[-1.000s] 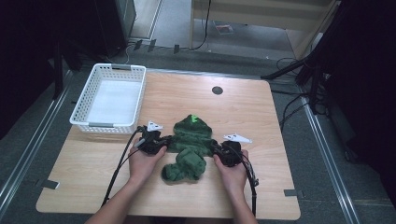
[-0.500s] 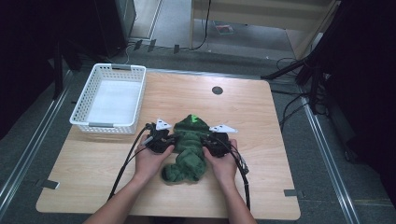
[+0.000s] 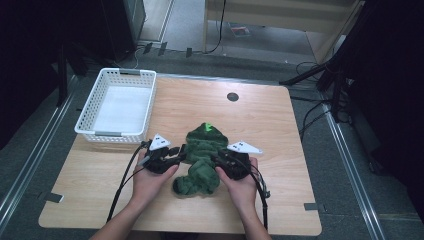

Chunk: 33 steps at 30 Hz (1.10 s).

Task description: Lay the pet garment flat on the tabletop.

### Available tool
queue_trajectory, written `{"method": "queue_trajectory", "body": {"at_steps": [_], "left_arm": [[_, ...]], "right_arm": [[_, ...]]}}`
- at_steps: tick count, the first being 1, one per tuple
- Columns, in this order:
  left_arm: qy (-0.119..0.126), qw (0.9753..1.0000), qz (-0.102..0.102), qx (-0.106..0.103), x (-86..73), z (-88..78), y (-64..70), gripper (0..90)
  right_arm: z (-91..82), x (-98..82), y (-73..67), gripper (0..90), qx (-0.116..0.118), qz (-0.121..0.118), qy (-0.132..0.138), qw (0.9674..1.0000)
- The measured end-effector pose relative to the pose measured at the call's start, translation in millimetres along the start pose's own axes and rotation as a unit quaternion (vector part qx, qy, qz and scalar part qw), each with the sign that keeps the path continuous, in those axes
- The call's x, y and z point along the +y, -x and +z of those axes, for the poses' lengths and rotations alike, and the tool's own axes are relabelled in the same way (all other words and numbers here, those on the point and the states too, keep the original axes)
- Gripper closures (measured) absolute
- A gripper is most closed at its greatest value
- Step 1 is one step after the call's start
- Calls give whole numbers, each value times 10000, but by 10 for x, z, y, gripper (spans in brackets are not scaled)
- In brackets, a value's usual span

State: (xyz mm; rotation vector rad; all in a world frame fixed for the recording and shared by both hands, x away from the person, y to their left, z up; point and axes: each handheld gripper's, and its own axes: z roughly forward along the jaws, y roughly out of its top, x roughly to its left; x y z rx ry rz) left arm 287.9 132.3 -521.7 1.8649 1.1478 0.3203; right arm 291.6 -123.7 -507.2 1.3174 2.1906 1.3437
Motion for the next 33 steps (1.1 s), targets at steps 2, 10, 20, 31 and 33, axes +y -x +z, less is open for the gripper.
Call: {"method": "queue_trajectory", "body": {"at_steps": [2,10,20,31,33], "left_arm": [[-11,9999,-24,-134,-98,-125,42,591],[-310,9976,-274,-561,-570,-267,166,605],[-429,9981,-37,-435,-641,-257,220,846],[-454,9976,-65,-514,-641,-258,210,849],[-457,9975,-82,-541,-640,-259,204,839]], "right_arm": [[-28,-2,-54,617,98,-81,-1,9999],[30,-134,-479,351,289,-523,-260,9979],[-245,-292,-335,884,-176,-239,137,9995],[-892,-799,102,737,-870,951,329,9911],[-992,-894,167,639,-1114,1117,314,9870]]}}
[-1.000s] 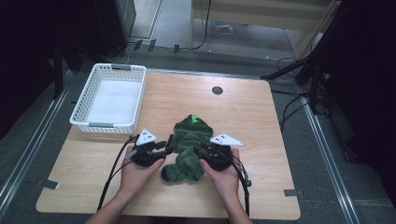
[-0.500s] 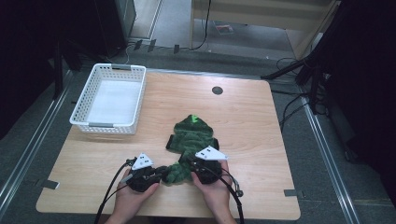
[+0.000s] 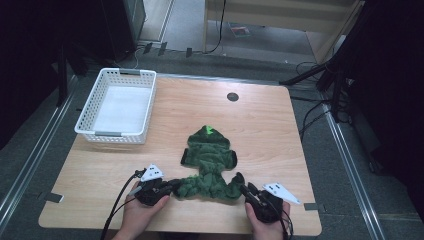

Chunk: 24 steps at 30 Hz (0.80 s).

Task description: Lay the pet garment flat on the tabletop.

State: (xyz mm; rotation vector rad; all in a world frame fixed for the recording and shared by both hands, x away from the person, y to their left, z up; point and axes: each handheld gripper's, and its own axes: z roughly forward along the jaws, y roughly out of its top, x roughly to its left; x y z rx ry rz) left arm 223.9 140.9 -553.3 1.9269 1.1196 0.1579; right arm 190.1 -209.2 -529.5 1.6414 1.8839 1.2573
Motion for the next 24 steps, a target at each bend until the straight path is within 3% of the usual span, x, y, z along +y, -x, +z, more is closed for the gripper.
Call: {"method": "queue_trajectory", "body": {"at_steps": [3,5,8,11,14,18,21,22,23,24], "left_arm": [[113,9998,-74,-137,11,-25,-20,789],[307,9994,-101,-157,25,-54,-22,747],[462,9987,-35,-224,50,-58,33,677],[254,9990,281,-252,46,8,133,657],[-3,9988,449,-185,19,51,183,715],[-126,9983,494,-268,14,17,173,725],[-75,9979,522,-373,18,-21,156,689],[-10,9979,482,-423,27,-34,144,667],[72,9981,444,-410,38,-48,132,588],[152,9984,410,-353,49,-58,121,588]], "right_arm": [[-121,45,57,574,-135,22,344,9993],[-169,121,22,549,-155,-210,628,9977],[-145,199,-120,533,-146,-729,793,9941],[9,185,-267,542,199,-1112,552,9921],[182,101,-358,568,519,-1217,-25,9912],[302,-10,-332,591,448,-1140,-574,9908],[294,-17,-275,579,359,-985,-619,9926],[273,-3,-268,572,338,-965,-565,9932],[233,46,-277,558,325,-1034,-386,9934],[233,46,-277,558,325,-1034,-386,9934]]}}
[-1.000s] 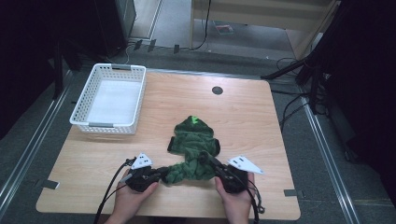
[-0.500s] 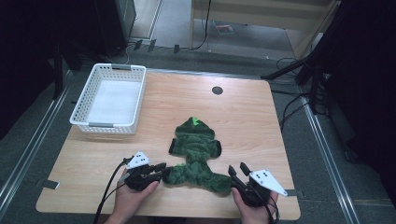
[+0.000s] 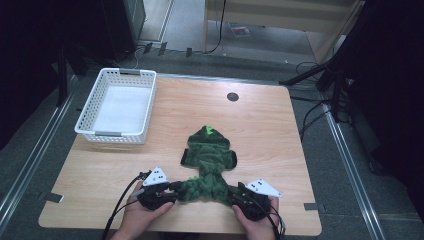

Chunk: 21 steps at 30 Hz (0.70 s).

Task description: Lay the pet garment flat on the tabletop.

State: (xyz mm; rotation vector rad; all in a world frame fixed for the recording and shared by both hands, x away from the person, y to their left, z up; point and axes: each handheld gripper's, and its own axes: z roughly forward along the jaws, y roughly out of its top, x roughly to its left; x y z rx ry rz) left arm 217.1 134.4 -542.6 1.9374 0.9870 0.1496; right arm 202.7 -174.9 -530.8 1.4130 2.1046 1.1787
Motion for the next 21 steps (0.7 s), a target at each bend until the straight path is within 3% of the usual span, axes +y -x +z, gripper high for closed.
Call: {"method": "queue_trajectory", "body": {"at_steps": [2,4,7,8,9,12,15,21], "left_arm": [[76,9999,-97,38,10,-6,-22,543],[-8,9999,-100,10,6,12,-40,535],[-95,9999,-107,-11,-25,52,-37,541],[-121,9999,-113,-20,-38,61,-35,546],[-145,9998,-121,-15,-50,65,-32,546],[-169,9998,-111,17,-72,63,-26,558],[-167,9997,-174,6,-84,67,-33,563],[-182,9997,-174,37,-89,68,-40,581]], "right_arm": [[-21,114,-18,551,45,-87,162,9998],[1,300,-48,552,25,-173,354,9992],[181,671,-128,538,39,-332,486,9983],[428,907,-167,529,37,-366,361,9987],[428,907,-167,529,37,-366,361,9987],[821,1193,-170,505,-31,-259,251,9993],[1162,1398,-88,523,-69,104,97,9999],[1662,1302,-62,546,-218,293,-737,9966]]}}
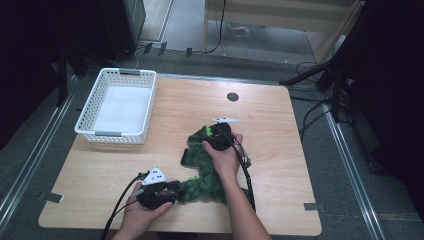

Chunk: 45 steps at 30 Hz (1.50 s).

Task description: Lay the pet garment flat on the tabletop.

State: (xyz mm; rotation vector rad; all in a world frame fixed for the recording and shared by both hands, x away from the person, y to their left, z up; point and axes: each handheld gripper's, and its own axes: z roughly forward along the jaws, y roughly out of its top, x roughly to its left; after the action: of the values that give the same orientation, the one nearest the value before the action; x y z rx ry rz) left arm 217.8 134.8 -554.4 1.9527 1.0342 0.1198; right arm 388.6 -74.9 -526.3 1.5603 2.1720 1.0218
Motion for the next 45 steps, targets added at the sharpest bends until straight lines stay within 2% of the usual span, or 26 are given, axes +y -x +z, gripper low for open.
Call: {"method": "queue_trajectory", "body": {"at_steps": [2,5,8,12,16,18,20,22,24,26,28,29,31,33,35,37,39,41,43,45], "left_arm": [[-10,10000,-17,6,4,3,-3,585],[-6,10000,-84,-1,13,5,-22,585],[41,9996,-268,29,28,4,-61,571],[194,9989,-414,-42,47,-20,-110,569],[270,9987,-436,0,51,-31,-114,548],[327,9984,-450,37,53,-45,-119,540],[407,9981,-460,54,56,-63,-132,529],[500,9975,-488,78,62,-86,-154,520],[560,9971,-512,74,68,-99,-173,512],[544,9972,-506,79,76,-86,-174,507],[527,9974,-478,52,83,-54,-158,497],[489,9978,-442,40,88,-42,-147,494],[464,9981,-401,1,95,-18,-112,494],[331,9989,-336,-47,97,8,-69,527],[221,9996,-180,45,89,35,-31,561],[167,9997,-125,131,85,48,-13,603],[122,9997,-100,159,83,55,-10,631],[100,9997,-92,217,81,64,-4,659],[70,9996,-44,261,81,68,-1,691],[47,9995,3,306,80,72,7,726]], "right_arm": [[83,-32,19,546,-114,-28,-44,9999],[137,-13,54,555,-209,-15,133,9997],[207,34,68,553,-405,-266,223,9986],[305,107,104,551,-582,-323,356,9972],[391,181,138,551,-752,-344,442,9956],[409,202,143,546,-770,-369,440,9954],[405,223,165,529,-683,-303,397,9964],[345,238,206,478,-460,-113,423,9980],[194,252,238,471,-184,-52,720,9972],[-20,261,254,470,-91,-147,951,9953],[-244,228,265,470,-83,-271,1042,9941],[-343,189,274,478,-57,-351,1017,9942],[-519,69,290,491,53,-464,800,9957],[-696,-111,297,512,190,-529,679,9961],[-856,-342,290,544,303,-625,558,9960],[-986,-589,279,554,451,-713,456,9954],[-1073,-825,276,552,494,-705,368,9956],[-1135,-1024,285,547,435,-693,292,9962],[-1172,-1151,307,518,554,-527,145,9970],[-1176,-1236,302,520,539,-595,54,9968]]}}
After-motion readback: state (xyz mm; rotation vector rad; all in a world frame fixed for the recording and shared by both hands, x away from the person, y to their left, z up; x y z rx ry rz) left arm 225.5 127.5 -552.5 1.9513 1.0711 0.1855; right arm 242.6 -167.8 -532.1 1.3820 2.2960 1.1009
